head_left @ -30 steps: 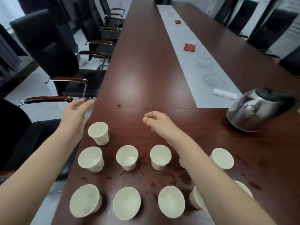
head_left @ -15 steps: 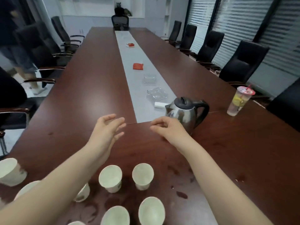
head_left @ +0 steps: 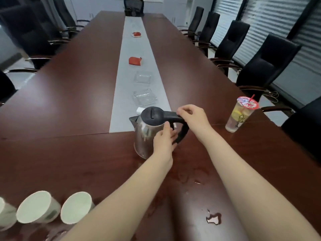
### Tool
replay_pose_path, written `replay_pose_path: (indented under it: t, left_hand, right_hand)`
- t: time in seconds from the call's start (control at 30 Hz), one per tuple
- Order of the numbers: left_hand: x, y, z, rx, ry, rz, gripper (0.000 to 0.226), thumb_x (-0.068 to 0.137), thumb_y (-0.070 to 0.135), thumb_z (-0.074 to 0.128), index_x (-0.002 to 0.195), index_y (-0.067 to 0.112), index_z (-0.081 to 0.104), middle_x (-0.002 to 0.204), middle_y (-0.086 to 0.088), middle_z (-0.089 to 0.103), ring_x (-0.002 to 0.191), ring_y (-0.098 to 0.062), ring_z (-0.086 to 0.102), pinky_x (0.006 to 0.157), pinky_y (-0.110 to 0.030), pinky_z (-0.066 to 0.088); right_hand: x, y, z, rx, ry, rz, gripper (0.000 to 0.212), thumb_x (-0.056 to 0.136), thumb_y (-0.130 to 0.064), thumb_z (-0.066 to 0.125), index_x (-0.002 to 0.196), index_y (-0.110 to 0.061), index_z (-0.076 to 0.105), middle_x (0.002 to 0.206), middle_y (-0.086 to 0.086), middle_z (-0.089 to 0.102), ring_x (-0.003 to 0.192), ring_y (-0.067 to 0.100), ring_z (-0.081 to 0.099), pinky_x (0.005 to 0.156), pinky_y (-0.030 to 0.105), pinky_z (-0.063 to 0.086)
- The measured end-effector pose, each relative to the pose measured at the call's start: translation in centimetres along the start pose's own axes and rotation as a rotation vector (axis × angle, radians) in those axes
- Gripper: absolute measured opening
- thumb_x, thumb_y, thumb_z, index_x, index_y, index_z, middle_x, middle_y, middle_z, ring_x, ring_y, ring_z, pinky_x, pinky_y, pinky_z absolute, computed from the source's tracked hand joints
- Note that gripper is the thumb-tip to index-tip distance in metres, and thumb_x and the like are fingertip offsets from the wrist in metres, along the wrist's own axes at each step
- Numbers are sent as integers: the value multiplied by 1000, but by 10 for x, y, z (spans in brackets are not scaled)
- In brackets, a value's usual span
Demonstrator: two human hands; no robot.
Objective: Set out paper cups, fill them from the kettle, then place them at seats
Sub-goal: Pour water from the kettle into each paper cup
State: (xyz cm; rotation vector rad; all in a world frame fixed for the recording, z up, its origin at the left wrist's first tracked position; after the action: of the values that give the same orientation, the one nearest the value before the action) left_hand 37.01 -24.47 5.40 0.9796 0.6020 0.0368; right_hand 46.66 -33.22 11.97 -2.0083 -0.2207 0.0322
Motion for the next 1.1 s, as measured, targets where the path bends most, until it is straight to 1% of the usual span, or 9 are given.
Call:
replay_pose_path:
  t: [0.1,0.23,0.33,0.5,0.6,0.77,0.83,0.93,1.1]
  left_hand:
    - [19,-7,12,-37,46,-11,36,99,42,41,97,10,58,103,-3,64,104,-17,59,86,-29,43]
    - [43,-15,24,-74,97,-46,56,99,48,38,129,3,53,130,-9,59,121,-19,55,99,-31,40]
    - [57,-23,28,-116,123,-83,59,97,52,37,128,4,54,131,-9,58,119,-18,55,94,-27,40]
    - [77,-30,24,-126,197,-121,73,91,65,35,125,3,56,100,-2,64,76,-9,57,60,-21,40]
    - [80,-32,19,-172,219,-164,81,88,70,37,125,1,57,110,-9,68,87,-19,64,68,-24,45]
    - [69,-36,-7,-182,267,-172,70,84,66,51,88,-3,64,80,-15,69,68,-24,66,58,-29,55]
    - [62,-37,-19,-170,302,-161,63,82,61,58,84,-2,66,81,-17,72,66,-28,67,67,-35,56]
    - [51,-39,-42,-81,370,-136,62,77,62,64,76,0,67,74,-17,71,59,-29,64,62,-36,53]
    - [39,-37,-66,42,400,-130,63,70,66,68,69,2,64,58,-14,64,47,-26,56,62,-38,50]
  right_hand:
    - [20,19,-12,0,14,33,16,93,-22,58,97,-10,68,92,-1,64,85,11,56,74,21,39]
    - [48,59,-11,60,-2,173,46,99,-35,45,106,6,63,110,19,66,103,33,60,94,40,46]
    - [57,85,6,83,-104,279,44,100,-41,38,99,-8,67,116,14,67,106,25,61,100,39,45]
    - [53,103,29,132,-228,318,38,100,-45,37,92,-20,64,89,-6,62,87,11,57,77,25,39]
    - [49,101,33,154,-246,257,39,99,-46,40,87,-21,66,85,-9,64,83,7,58,69,16,42]
    - [17,93,44,247,-271,200,52,97,-42,42,70,-5,66,62,4,63,56,9,55,52,13,43]
    - [-1,89,56,317,-326,182,63,89,-57,44,62,-3,64,53,5,61,48,10,55,52,20,44]
    - [-24,87,77,373,-405,167,73,66,-82,51,50,-11,57,45,5,57,43,15,53,49,22,43]
    - [-49,81,87,514,-309,163,56,75,-55,54,50,-4,53,42,9,53,38,17,48,44,22,40]
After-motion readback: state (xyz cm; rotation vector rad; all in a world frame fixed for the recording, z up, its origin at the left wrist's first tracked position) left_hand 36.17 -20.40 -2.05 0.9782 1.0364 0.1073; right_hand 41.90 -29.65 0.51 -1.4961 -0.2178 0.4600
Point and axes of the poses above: each hand's wrist, its own x-axis towards the middle knuckle, its own z-axis out of the palm, y = z × x, the point moved 9 cm from there along x, towards the middle knuckle
